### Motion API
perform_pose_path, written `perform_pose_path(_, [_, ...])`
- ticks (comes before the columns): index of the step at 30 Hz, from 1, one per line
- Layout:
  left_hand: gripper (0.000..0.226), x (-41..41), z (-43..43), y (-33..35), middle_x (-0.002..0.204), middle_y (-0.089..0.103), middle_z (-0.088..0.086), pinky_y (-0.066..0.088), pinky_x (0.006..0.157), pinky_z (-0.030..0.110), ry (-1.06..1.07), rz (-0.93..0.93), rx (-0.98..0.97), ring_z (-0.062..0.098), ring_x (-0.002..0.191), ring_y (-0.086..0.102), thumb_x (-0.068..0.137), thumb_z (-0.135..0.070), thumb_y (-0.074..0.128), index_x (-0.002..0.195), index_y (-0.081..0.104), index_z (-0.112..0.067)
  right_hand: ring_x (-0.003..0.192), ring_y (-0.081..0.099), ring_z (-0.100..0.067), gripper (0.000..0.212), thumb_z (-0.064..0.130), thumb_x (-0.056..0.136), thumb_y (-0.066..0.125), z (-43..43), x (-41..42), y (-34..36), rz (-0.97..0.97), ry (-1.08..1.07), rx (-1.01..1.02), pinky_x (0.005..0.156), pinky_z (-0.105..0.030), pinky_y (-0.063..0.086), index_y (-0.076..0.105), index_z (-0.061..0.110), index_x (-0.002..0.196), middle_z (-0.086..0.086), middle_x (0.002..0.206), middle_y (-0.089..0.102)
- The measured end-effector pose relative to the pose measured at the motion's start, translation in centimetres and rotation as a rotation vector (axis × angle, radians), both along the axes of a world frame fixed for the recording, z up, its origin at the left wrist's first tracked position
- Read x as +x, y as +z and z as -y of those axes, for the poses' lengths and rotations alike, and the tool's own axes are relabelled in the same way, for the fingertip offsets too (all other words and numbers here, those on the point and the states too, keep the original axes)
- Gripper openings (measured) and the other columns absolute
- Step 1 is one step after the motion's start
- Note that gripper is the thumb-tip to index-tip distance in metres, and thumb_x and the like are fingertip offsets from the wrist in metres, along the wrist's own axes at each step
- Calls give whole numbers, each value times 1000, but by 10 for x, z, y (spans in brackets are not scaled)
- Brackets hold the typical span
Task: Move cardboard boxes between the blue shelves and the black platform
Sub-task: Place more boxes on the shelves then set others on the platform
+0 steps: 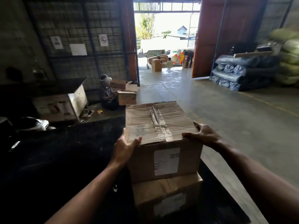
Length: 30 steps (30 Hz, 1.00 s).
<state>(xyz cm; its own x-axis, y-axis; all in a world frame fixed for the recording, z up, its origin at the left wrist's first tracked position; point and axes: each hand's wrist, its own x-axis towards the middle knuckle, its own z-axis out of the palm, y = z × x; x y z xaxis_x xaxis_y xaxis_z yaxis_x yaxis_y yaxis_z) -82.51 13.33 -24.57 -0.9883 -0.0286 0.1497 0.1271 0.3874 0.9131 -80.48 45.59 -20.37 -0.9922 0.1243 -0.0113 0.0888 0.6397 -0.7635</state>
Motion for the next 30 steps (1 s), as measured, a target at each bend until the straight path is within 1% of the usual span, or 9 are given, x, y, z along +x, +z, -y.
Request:
perform_pose_path(2, [119, -5, -1, -5, 133, 62, 3, 49, 97, 26, -16, 6, 97, 10, 114, 63, 60, -68, 70, 155, 22, -14, 105, 58, -15, 92, 43, 72, 83, 3, -5, -4, -7, 16, -90, 88, -20, 41, 39, 11, 146, -2, 129, 60])
perform_pose_path(8, [92, -30, -3, -16, 113, 61, -17, 49, 80, 8, -21, -40, 215, -7, 99, 65, 78, -34, 77, 153, 27, -15, 113, 58, -15, 120, 54, 62, 86, 4, -18, -23, -39, -18, -219, 99, -26, 46, 19, 16, 155, -2, 135, 54])
perform_pose_path(11, [74, -41, -4, -17, 120, 59, -9, 47, 74, 4, -61, -66, 255, -19, 89, 62, 90, -7, 67, 152, 28, -11, 110, 61, -13, 126, 59, 57, 87, 9, -19, -28, -62, -57, -259, 100, -30, 49, 19, 19, 155, -2, 131, 58])
perform_pose_path(15, [89, -61, -2, -17, 113, 61, -18, 49, 73, 6, -145, -88, 333, -15, 90, 64, 74, -33, 76, 150, 31, -18, 113, 61, -14, 128, 61, 53, 87, 17, -17, -26, -68, -122, -336, 103, -36, 48, 20, 22, 154, -3, 134, 56])
perform_pose_path(19, [63, -69, 0, -25, 111, 64, -13, 51, 74, 9, -192, -102, 395, -9, 92, 67, 92, 1, 61, 140, 33, -29, 98, 66, -8, 118, 47, 53, 87, 38, -3, -23, -127, -214, -480, 84, -21, 54, 28, 25, 152, 10, 114, 61])
perform_pose_path(21, [56, -72, 4, -23, 98, 70, -21, 50, 73, 7, -261, -124, 416, -12, 92, 65, 92, 1, 62, 132, 40, -31, 100, 66, -11, 123, 52, 46, 88, 51, 8, -20, -153, -262, -498, 88, -26, 55, 30, 25, 151, 10, 116, 62])
perform_pose_path(24, [56, -73, 16, -15, 99, 62, -46, 47, 75, 4, -379, -101, 386, -18, 97, 60, 76, -40, 69, 124, 41, -43, 106, 65, -13, 128, 59, 41, 87, 68, 30, -13, -174, -329, -494, 96, -36, 53, 31, 27, 152, 4, 125, 61])
perform_pose_path(26, [72, -74, 23, -10, 110, 63, -37, 46, 80, 5, -428, -77, 368, -16, 101, 59, 67, -53, 65, 134, 38, -45, 106, 65, -13, 131, 62, 39, 87, 78, 48, -10, -190, -378, -483, 93, -34, 54, 31, 27, 152, 1, 126, 61])
perform_pose_path(30, [71, -65, 15, 11, 122, 59, -15, 46, 77, 4, -554, -81, 276, -13, 98, 60, 86, -33, 66, 148, 30, -32, 105, 63, -12, 131, 63, 39, 84, 92, 98, -1, -227, -520, -429, 83, -26, 52, 31, 26, 152, -1, 126, 61])
